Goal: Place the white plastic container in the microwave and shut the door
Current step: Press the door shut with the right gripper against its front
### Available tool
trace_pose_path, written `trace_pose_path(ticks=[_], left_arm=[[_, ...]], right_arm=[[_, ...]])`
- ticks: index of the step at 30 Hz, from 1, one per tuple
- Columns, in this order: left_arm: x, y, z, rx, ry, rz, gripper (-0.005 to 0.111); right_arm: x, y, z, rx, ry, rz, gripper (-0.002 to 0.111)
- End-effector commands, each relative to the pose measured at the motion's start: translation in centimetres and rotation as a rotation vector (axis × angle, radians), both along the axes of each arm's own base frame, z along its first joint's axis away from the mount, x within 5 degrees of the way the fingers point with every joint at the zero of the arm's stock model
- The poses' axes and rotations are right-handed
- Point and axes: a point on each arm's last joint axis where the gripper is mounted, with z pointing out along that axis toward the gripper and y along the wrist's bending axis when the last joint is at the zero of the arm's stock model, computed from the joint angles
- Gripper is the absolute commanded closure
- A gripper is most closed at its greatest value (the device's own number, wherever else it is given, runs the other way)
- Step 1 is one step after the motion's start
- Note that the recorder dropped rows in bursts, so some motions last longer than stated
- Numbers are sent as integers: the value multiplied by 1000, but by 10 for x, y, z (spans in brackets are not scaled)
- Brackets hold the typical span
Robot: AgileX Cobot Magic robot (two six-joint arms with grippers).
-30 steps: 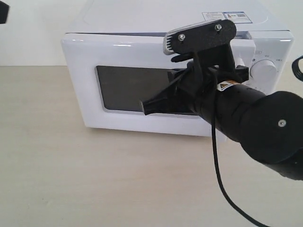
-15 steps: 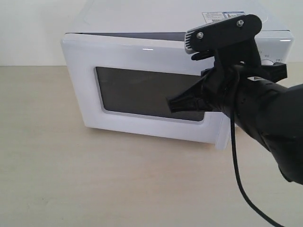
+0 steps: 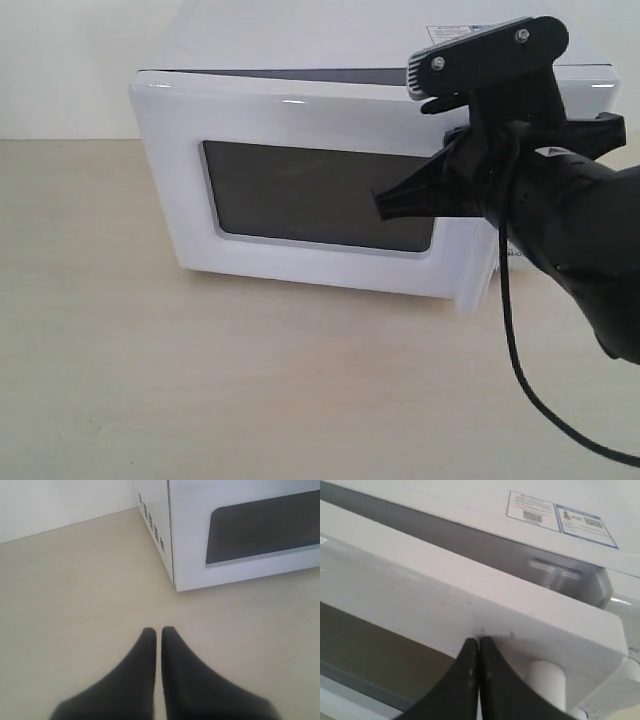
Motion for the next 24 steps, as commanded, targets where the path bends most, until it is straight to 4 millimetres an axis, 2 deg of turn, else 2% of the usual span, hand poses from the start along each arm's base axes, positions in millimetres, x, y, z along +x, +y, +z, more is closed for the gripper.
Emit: trace_pose_path(ticks=[1,7,13,24], left_arm=[[-18,6,0,-42,-37,21,102],[-28,10,-4,-67,-34,40,102],[-28,9,-6,-65,-29,40,102],[-27,11,-6,-44,-36,48,102]], right_arm=[[11,-11,3,-5,-27,-26,109],[13,-10,5,9,-56,-3,109],[35,-27,16,125,-62,-30,109],[34,-26,16,125,-61,-23,109]])
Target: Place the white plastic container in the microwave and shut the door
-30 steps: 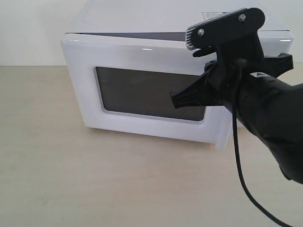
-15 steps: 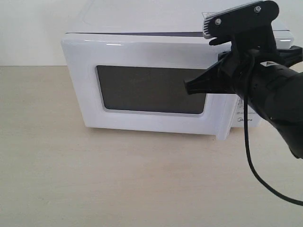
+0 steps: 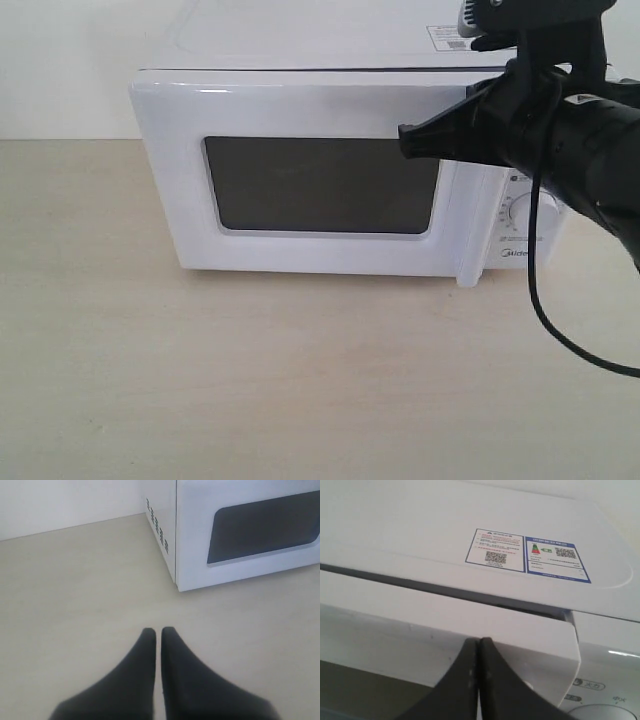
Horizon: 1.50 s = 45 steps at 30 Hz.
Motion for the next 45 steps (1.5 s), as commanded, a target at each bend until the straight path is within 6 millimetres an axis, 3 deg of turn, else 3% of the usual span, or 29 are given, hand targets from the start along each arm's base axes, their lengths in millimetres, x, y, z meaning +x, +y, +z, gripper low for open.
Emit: trace_pose_path(ticks=[1,9,16,20,24,27,30,36,45], left_arm=[[-1,1,-1,3,-4,7,102],[-1,1,-1,3,-4,7,102],[-1,1,-1,3,-4,7,102],[-1,1,-1,3,-7,7,102],[0,2,-1,18,-13,14,102],[0,4,0,27,-17,26,102],[1,5,0,33,-21,46,102],[1,6,0,45,-25,51,102],[1,6,0,45,-25,51,102]], right_arm=[[3,-3,3,-4,-21,-17,109],[10,1,-10,-45,3,-16,109],[29,5,-12,-18,49,-4,109],[7,11,-2,24,50,47,109],[-40,12,11,51,1,112,109],[-69,5,8,86,-3,124,109],[-86,-4,1,79,-6,150,109],[-95,-15,2,108,-9,153,109],[-95,-16,2,115,-11,142,109]])
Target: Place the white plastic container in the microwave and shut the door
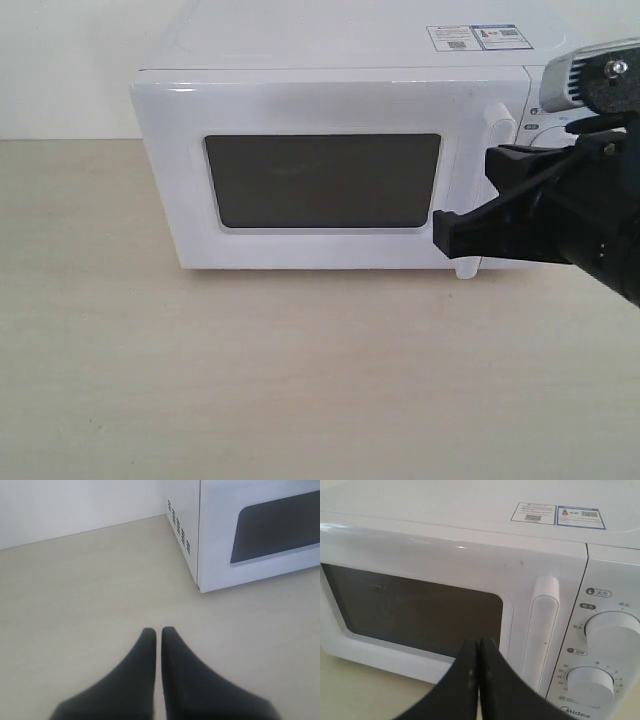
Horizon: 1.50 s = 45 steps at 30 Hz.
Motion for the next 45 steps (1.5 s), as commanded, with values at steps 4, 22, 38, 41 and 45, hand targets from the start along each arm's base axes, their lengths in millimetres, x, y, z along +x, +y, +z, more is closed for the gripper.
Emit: trace_pose_path(ticks=[4,22,38,41,45], left_arm=[[-1,0,-1,-5,-6,4,102],[-1,0,-1,-5,-6,4,102],[-1,0,-1,-5,-6,4,102],[-1,0,-1,-5,-6,4,102],[-1,0,-1,-5,-6,4,102]], right_arm=[[-1,-2,1,1,-9,-4,109],[-30,-89,62,177,-252,-184,109],[-67,-125,8,91,-166,-275,109],[-67,-125,-4,94,-132,-278,109],[-67,-125,-6,81,-127,-276,109]])
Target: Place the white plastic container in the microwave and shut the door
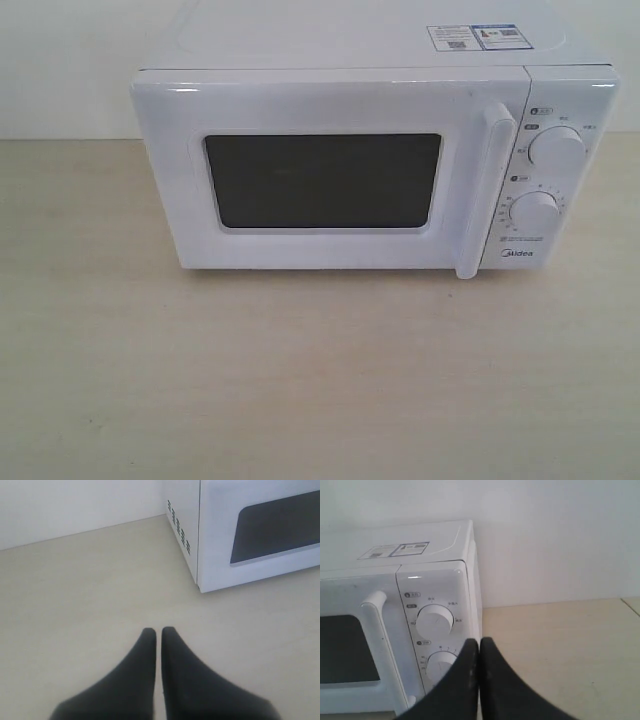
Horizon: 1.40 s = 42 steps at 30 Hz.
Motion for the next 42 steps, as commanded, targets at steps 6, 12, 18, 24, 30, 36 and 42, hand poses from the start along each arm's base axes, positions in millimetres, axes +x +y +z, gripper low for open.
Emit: trace_pose_path(ticks=[6,12,18,24,30,36,42], left_arm=[[-1,0,-1,-5,-6,4,102],[-1,0,-1,-5,-6,4,102],[-1,0,-1,-5,-6,4,102],[-1,0,-1,-5,-6,4,102],[-1,0,-1,-5,-6,4,102],[-1,0,-1,-5,-6,4,102],[-1,0,-1,-5,-6,4,102]], right_arm=[[-1,-1,-4,-89,18,-1,109],[-1,-5,-9,-6,77,-49,109],[-1,-6,-9,0,75,-61,109],[-2,-5,-10,-76,84,-49,109],[-2,-5,-10,-45,89,-52,109],[-18,-5,-15,-97,138,-46,109],[-37,-5,-19,-126,152,-41,109]])
